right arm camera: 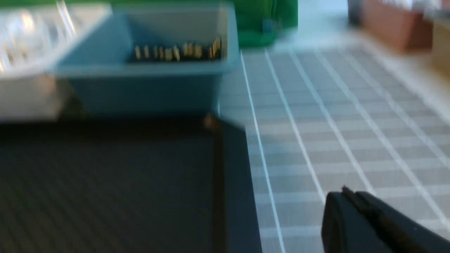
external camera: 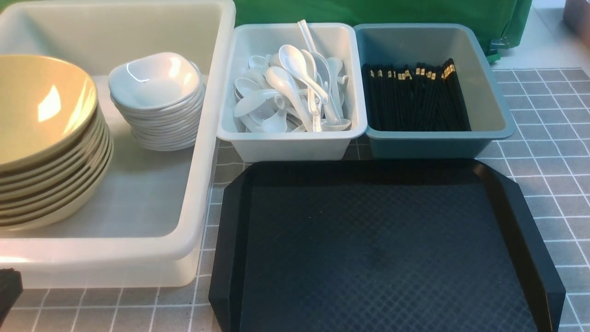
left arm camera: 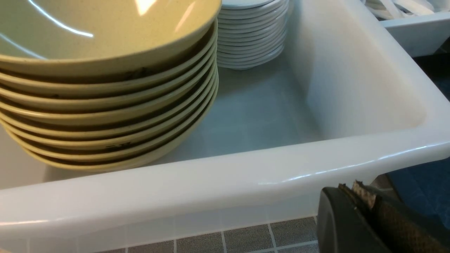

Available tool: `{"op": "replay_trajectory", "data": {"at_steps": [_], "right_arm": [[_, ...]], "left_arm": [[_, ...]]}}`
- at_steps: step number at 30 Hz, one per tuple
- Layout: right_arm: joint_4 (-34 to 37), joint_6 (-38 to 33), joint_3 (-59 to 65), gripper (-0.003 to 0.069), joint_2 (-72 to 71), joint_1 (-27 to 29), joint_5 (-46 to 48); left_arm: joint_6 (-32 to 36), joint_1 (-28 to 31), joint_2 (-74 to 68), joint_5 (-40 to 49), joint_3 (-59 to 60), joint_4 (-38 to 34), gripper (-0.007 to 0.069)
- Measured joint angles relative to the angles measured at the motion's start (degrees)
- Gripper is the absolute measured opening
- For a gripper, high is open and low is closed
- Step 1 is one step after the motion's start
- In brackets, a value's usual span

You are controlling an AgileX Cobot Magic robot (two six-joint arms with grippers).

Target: On grey table put chopsticks spoon bowls plates into blue grey white boxes.

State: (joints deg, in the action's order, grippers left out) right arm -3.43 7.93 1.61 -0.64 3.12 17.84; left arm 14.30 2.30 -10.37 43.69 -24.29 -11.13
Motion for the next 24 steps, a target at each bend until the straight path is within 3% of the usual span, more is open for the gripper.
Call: {"op": "replay_trajectory", "data": {"at_steps": [24], "right_arm": [[0.0, 0.0, 0.0, 0.0034, 0.0, 0.0, 0.5]], "left_arm": [[0.0, 0.0, 0.0, 0.0, 0.0, 0.0, -0.0011]]}}
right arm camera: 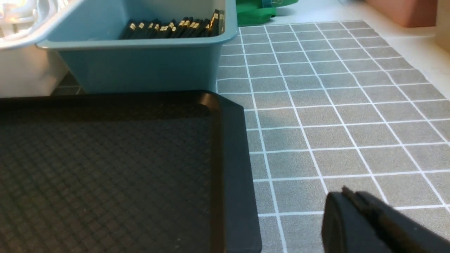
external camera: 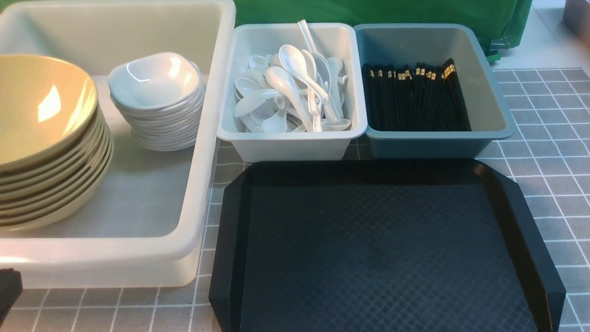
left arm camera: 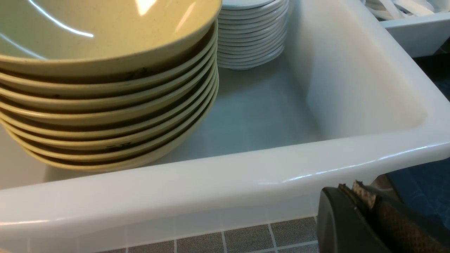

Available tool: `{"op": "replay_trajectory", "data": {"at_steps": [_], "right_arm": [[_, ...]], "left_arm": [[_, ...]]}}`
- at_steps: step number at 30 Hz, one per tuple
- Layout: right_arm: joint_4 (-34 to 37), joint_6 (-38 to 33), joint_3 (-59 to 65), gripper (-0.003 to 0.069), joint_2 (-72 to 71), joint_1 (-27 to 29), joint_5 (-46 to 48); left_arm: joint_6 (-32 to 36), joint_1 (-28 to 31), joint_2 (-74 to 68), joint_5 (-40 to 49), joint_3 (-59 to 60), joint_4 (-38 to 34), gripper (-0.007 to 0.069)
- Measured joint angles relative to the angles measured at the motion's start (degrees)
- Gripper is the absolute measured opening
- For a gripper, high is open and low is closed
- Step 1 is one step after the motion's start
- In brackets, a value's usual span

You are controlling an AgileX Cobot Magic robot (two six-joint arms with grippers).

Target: On grey table put chopsticks spoon bowls plates into blue grey white boxes.

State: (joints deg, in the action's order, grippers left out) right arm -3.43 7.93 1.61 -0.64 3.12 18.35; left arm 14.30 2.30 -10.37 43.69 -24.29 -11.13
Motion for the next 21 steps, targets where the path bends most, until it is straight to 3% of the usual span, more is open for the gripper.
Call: {"op": "replay_trajectory", "data": {"at_steps": [17, 21], "right_arm": [[0.0, 0.0, 0.0, 0.004, 0.0, 0.0, 0.0], [0.0, 0.0, 0.0, 0.0042, 0.0, 0.0, 0.0]], "left_arm": [[0.0, 0.0, 0.0, 0.0, 0.0, 2.7, -0.0011], [-2.4, 0.0, 0.8, -4.3, 1.7, 2.0, -0.0011]]}}
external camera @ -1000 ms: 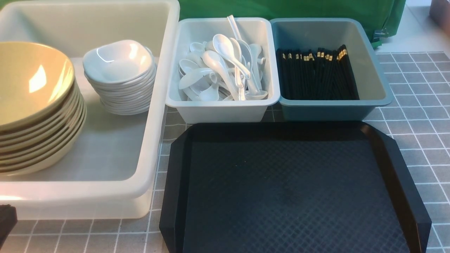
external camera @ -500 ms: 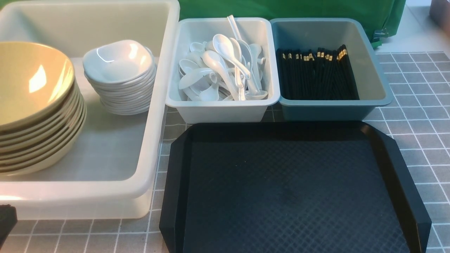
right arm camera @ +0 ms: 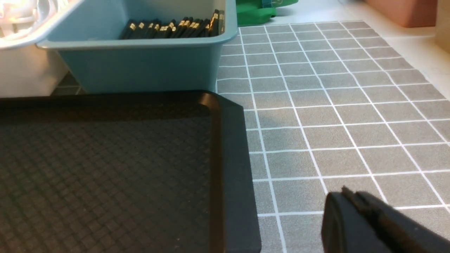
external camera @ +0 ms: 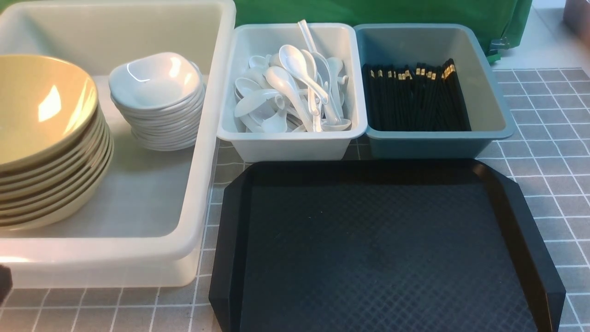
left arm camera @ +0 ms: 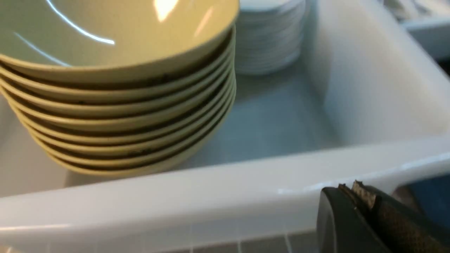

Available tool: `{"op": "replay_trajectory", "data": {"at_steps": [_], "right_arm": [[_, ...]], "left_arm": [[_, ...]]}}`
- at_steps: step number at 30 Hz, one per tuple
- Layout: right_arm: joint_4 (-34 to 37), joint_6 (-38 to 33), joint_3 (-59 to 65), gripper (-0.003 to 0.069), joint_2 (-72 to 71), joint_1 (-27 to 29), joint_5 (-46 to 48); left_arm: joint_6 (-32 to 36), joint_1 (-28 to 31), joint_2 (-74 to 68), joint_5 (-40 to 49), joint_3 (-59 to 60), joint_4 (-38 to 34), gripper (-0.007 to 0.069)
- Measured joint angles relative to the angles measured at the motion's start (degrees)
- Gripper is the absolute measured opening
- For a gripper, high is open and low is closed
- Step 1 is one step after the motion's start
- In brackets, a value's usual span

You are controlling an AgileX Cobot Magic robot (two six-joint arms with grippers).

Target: On grey table put chopsticks spoon bowls plates into blue grey white boxes.

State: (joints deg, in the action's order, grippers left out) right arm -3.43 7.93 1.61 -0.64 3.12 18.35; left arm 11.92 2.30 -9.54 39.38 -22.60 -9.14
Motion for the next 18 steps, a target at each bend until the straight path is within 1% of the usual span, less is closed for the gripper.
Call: {"op": "replay_trajectory", "data": {"at_steps": [1, 2, 4, 7, 10, 13, 16, 18], "right_arm": [[0.0, 0.0, 0.0, 0.0042, 0.0, 0.0, 0.0], [0.0, 0.0, 0.0, 0.0042, 0.0, 0.0, 0.0], [0.0, 0.0, 0.0, 0.0043, 0.0, 0.0, 0.0], [0.0, 0.0, 0.0, 0.0045, 0.0, 0.0, 0.0], [0.0, 0.0, 0.0, 0.0048, 0.0, 0.0, 0.0], [0.0, 0.0, 0.0, 0.0052, 0.0, 0.0, 0.0], [0.0, 0.0, 0.0, 0.0057, 0.0, 0.0, 0.0], [0.0, 0.0, 0.0, 0.0059, 0.0, 0.0, 0.0]], "left_arm": [[-1.1, 0.0, 1.3, -4.8, 1.7, -0.8, -0.0011], [-1.3, 0.0, 1.5, -5.5, 2.3, -0.8, -0.0011], [-2.1, 0.0, 3.5, -12.3, 5.5, -0.7, -0.0011], [-2.3, 0.0, 7.1, -23.4, 11.9, 1.1, -0.0011], [-2.4, 0.0, 9.8, -30.9, 19.0, 2.7, -0.0011], [-2.5, 0.0, 10.1, -32.1, 23.5, 2.9, -0.0011], [-2.8, 0.1, 10.1, -29.8, 24.1, 3.1, -0.0011], [-2.9, 0.3, 10.1, -24.9, 24.1, 3.4, -0.0011]]}}
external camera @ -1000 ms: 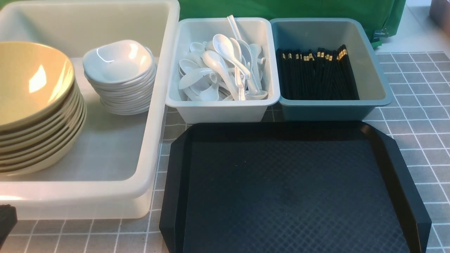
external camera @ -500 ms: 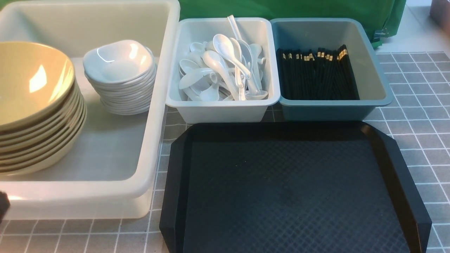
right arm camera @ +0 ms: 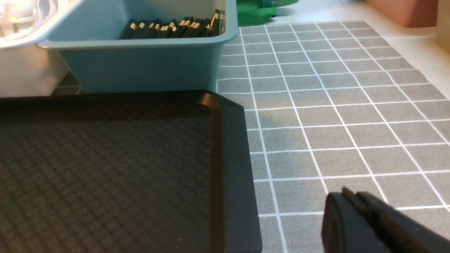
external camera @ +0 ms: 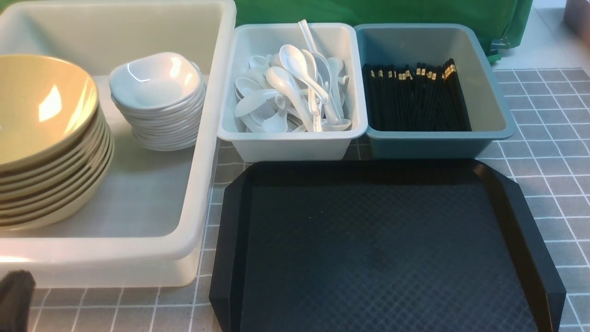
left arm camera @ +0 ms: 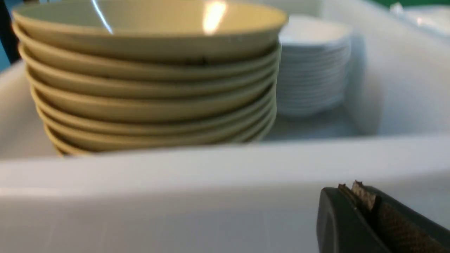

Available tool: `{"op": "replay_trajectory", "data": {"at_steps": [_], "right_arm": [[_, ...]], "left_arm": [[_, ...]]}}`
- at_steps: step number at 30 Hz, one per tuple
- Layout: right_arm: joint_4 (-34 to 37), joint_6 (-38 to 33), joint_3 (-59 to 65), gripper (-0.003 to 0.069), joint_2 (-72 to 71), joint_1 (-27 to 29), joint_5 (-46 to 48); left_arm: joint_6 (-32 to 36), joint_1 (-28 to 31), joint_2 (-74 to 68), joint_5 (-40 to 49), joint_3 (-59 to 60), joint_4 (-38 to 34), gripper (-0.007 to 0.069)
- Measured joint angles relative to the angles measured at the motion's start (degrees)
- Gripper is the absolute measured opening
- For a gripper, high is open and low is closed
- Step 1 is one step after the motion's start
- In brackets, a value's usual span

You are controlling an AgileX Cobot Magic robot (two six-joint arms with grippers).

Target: On grey table put chopsticks spoon bowls plates into blue grey white boxes.

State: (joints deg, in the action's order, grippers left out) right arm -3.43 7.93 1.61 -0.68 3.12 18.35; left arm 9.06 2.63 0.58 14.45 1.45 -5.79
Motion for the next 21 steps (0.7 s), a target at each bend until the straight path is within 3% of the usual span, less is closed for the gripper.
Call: {"op": "replay_trajectory", "data": {"at_steps": [3, 21], "right_arm": [[0.0, -0.1, 0.0, 0.006, 0.0, 0.0, 0.0], [0.0, -0.1, 0.0, 0.0076, 0.0, 0.0, 0.0]], "left_arm": [[0.0, 0.1, 0.0, 3.2, 0.0, 0.1, -0.0011], [-0.4, 0.1, 0.0, 3.4, 0.0, 0.1, -0.0011]]}}
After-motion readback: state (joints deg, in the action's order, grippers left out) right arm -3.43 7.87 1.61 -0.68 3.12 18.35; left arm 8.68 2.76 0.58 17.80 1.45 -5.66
